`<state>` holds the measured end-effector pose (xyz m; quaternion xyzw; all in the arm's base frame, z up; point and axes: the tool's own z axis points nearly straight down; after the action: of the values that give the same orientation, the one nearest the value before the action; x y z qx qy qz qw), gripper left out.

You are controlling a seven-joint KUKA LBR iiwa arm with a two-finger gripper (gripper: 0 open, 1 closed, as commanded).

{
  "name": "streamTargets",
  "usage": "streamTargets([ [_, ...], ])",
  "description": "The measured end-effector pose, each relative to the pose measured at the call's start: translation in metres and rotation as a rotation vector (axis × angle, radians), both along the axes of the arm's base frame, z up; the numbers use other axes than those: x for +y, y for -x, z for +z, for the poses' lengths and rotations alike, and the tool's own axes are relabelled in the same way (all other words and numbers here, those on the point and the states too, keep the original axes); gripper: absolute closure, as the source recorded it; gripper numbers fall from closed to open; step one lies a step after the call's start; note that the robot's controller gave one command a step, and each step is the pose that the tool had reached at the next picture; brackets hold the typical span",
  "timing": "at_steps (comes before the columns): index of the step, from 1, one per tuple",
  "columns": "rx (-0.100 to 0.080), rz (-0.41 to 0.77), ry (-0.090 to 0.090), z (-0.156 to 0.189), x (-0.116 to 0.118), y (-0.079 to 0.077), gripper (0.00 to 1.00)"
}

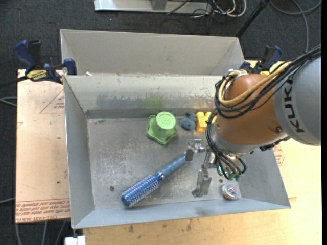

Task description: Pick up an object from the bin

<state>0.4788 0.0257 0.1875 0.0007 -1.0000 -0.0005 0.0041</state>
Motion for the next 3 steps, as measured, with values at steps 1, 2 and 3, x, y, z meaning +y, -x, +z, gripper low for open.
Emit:
streamTargets([
  [1, -0.007, 0.412, -0.003, -0.119, 0.024, -0.057, 0.0],
  [2, -0.013, 0.475, -0.002, -0.086, 0.022, -0.054, 0.0],
  [3, -0.012, 0.636, -0.003, -0.088, 0.024, -0.061, 0.0],
])
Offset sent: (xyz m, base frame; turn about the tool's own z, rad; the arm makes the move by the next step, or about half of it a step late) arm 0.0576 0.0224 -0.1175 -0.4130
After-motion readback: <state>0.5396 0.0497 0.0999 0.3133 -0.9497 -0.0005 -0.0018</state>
